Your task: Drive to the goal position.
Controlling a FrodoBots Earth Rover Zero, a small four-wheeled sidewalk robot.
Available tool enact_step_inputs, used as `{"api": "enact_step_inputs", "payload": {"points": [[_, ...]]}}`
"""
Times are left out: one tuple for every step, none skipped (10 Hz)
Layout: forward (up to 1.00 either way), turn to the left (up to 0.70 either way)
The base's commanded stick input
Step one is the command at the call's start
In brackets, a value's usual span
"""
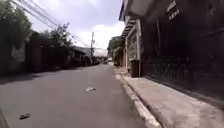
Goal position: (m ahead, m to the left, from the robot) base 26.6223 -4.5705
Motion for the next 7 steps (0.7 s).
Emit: {"api": "enact_step_inputs", "payload": {"points": [[0.7, 0.03], [0.7, 0.03], [0.7, 0.03], [0.7, 0.04], [0.7, 0.04], [0.7, 0.04], [0.7, 0.04]]}}
